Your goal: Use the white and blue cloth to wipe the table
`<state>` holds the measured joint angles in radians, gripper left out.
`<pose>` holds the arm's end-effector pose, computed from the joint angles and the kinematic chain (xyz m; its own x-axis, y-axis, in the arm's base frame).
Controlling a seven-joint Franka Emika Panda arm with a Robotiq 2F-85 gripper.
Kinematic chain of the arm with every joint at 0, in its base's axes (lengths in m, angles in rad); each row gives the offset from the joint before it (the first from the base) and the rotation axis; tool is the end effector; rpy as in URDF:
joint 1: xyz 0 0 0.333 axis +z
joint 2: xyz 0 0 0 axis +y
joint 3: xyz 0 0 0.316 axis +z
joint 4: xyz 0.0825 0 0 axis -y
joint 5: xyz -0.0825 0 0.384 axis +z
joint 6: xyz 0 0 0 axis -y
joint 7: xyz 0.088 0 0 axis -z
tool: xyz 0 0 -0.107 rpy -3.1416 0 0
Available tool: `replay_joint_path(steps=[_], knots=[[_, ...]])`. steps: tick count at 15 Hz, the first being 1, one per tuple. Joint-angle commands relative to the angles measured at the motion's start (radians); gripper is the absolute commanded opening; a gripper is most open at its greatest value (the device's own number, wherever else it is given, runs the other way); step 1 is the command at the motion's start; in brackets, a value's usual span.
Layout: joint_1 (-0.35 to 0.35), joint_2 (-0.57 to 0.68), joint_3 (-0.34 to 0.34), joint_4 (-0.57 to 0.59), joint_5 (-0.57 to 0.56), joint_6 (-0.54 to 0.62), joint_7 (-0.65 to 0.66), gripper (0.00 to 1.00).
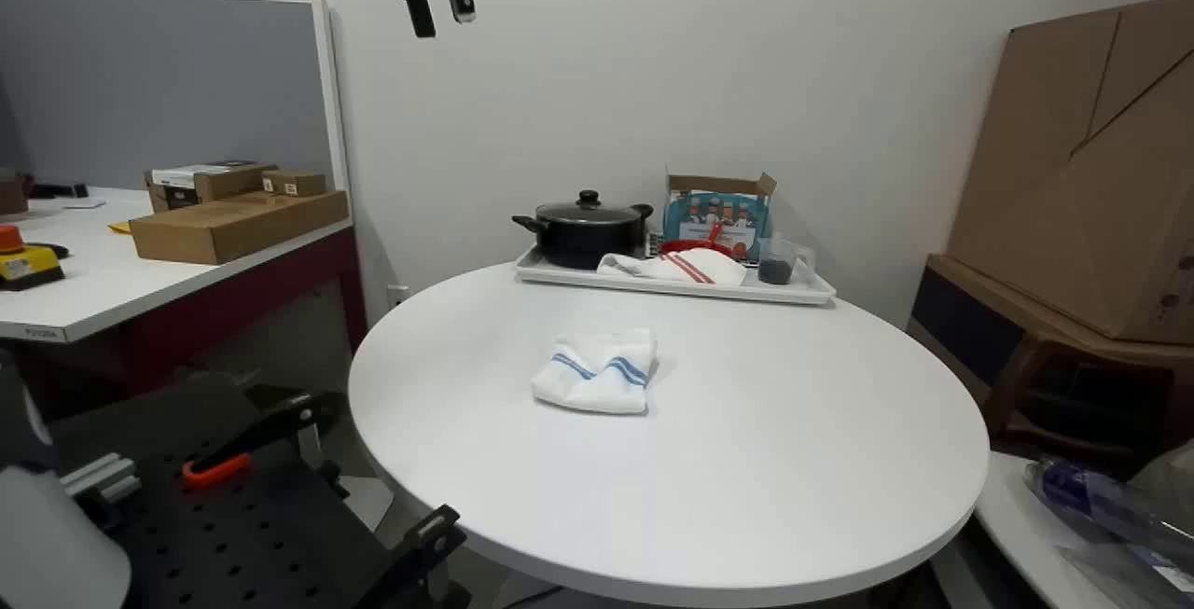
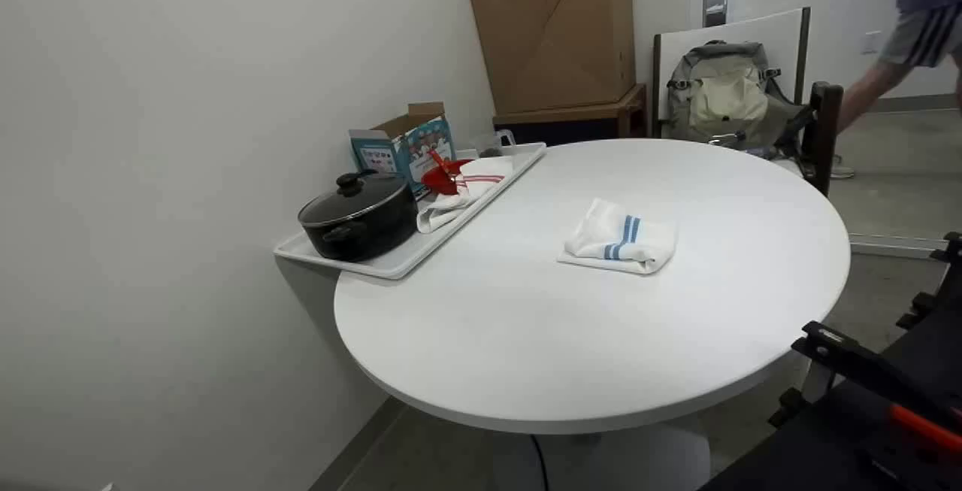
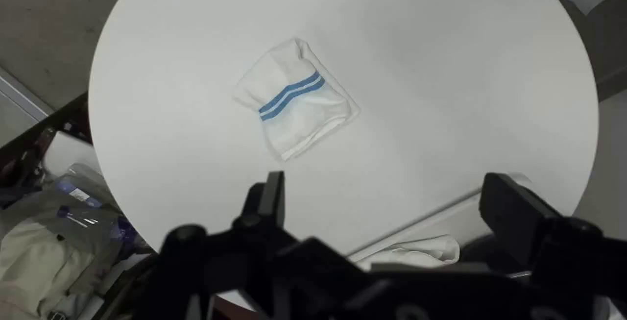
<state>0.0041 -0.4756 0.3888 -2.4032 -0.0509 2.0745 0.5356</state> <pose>0.3903 0.1701 0.4870 0.9695 -0.1325 0.2060 -0.1619 -0.9778 0.1332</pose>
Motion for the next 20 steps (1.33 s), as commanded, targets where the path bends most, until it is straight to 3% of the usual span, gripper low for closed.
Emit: replay_joint_path(steps=[1, 6, 11, 16, 20], knots=[[0.031, 0.006, -0.027, 0.002, -0.016, -0.003, 0.013, 1.00], [-0.022, 0.033, -0.054, -0.044, -0.069, 0.113, 0.080, 1.00], [-0.100, 0.122, -0.123, -0.111, -0.169, 0.286, 0.148, 1.00], [-0.170, 0.305, -0.230, -0.111, -0.213, 0.476, 0.130, 1.00], [-0.157, 0.501, -0.305, -0.053, -0.210, 0.589, 0.100, 1.00]])
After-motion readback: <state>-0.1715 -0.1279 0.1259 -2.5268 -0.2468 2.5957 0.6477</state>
